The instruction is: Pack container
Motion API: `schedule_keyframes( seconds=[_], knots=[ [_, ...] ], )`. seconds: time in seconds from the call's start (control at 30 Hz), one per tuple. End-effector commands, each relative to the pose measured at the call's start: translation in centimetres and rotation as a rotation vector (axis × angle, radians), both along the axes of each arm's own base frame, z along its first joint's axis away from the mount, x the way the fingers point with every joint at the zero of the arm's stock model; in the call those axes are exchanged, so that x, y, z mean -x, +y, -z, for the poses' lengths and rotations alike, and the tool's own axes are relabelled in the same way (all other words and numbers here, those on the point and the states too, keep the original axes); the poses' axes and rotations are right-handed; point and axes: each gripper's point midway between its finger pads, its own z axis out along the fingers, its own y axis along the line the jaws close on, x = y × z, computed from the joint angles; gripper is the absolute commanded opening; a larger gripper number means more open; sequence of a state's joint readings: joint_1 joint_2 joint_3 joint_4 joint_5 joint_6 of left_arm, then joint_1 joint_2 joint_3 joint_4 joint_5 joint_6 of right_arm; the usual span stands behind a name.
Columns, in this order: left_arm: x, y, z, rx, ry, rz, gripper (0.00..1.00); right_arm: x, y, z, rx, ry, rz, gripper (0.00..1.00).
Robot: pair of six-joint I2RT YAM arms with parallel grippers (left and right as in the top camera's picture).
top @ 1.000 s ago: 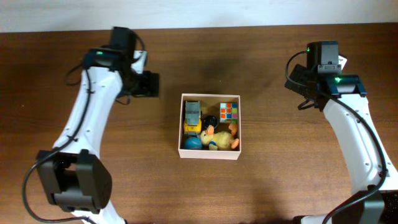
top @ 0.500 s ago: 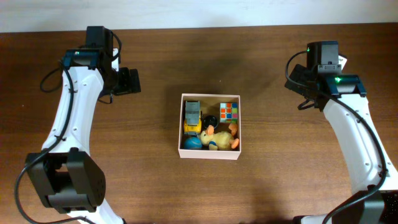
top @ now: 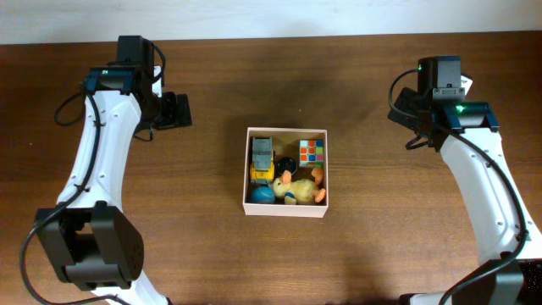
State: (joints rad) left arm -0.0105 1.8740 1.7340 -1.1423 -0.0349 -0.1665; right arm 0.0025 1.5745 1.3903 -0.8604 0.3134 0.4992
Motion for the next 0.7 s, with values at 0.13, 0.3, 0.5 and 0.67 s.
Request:
schedule_keyframes(
  seconds=[0.13,0.3,0.5,0.67],
  knots=[
    [-2.1,-1.7,-7.6,0.01,-0.31,0.02,0.99,-0.1,-0.1,-0.1,-0.004,-0.007,0.013,0.99],
    [-0.8,-2.7,-15.0,0.007,-0.655,0.036,0.99,-0.1,-0.1,-0.1,-0.004,-0.007,0.013,0.99],
    [4.5,-1.3,-14.9,0.012,-0.852,0.007,0.99,-0.1,-0.1,-0.1,-0.004,-0.007,0.013,0.99],
    [8.9,-0.3,-11.7,0.013,-0.977,-0.011,0.99,-0.1,-0.1,-0.1,-0.004,-0.007,0.013,0.99]
  ],
)
